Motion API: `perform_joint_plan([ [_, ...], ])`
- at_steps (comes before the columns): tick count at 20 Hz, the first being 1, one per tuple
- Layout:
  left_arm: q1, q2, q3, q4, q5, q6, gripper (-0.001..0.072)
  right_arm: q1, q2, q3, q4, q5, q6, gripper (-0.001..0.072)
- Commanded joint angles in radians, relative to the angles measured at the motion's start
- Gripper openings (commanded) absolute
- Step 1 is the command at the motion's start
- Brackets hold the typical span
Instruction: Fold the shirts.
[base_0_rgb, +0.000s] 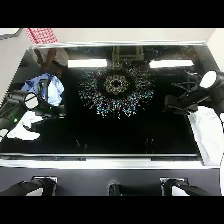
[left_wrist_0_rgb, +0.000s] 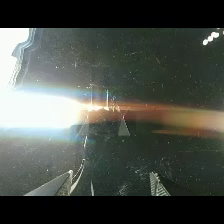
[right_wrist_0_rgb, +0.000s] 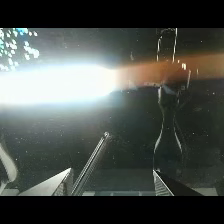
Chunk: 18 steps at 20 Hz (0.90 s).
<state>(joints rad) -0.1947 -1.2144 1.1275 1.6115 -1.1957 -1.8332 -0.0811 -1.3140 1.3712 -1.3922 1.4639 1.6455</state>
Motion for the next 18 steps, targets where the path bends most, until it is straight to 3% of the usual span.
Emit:
perform_joint_plan([
  [1,0.000,0.001,0.000,0.000,0.000,0.000,0.0567,0.000,-0.001,0.000,0.000,0.000,0.000,0.0607],
  [13,0.000,0.001,0.000,0.000,0.000,0.000,0.0568,0.000,-0.001,0.000,0.001,-0.011,0.000,0.0607],
  [18,0.000,0.000,-0.001,0.000,0.019,0.000,0.0568,0.000,-0.001,0.000,-0.002,-0.236,0.000,0.0607],
])
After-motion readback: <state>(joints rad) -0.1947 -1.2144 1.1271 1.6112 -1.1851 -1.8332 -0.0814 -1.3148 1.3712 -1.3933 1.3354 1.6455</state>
